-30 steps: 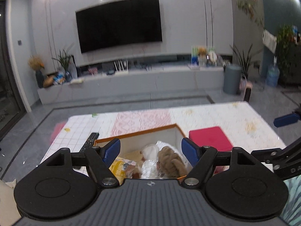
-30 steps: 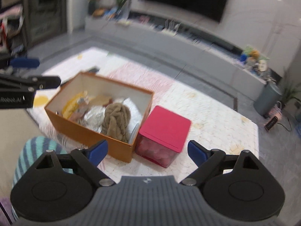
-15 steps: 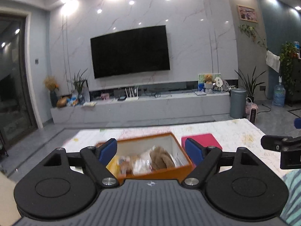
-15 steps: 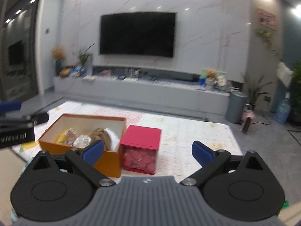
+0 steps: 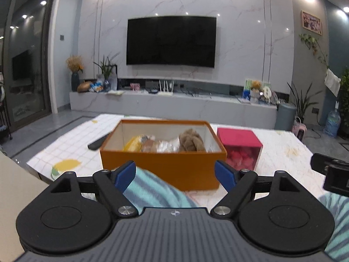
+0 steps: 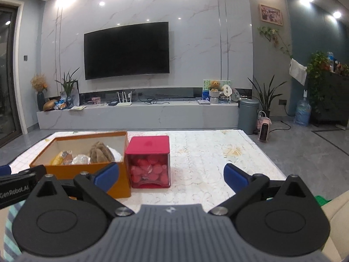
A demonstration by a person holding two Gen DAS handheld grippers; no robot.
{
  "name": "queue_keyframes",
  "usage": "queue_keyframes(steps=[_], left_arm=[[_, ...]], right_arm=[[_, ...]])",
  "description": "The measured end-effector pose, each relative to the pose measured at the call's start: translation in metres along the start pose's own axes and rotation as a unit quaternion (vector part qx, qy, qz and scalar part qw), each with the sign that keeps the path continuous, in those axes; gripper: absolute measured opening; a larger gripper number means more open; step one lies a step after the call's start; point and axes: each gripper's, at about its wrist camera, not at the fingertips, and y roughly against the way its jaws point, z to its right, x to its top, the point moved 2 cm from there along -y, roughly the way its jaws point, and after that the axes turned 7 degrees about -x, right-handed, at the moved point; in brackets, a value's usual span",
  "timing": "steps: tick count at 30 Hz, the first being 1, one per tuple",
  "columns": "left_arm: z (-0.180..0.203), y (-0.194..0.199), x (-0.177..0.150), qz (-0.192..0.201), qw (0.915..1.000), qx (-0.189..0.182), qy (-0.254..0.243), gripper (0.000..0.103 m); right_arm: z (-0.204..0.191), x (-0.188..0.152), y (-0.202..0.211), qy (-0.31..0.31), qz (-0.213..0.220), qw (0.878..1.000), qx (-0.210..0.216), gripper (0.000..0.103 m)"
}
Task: Organize soft objects
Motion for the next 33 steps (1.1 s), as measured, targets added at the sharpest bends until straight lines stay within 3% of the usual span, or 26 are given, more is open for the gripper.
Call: queue_keyframes(steps=[9,33], left_arm=[[0.001,-0.004,-0.024,-0.042,0.9991,0.002,-0.002,0.096],[0.007,-0.002,-0.022,-0.044,0.9990,0.000,-0.010,0.096]], right_arm=[[-0.010,-0.012,-0.001,0.018,-0.014,1.000,0.006,0.100],[-0.002,-0.019,-0.009,-0.004,-0.041,0.999,0.006,0.100]])
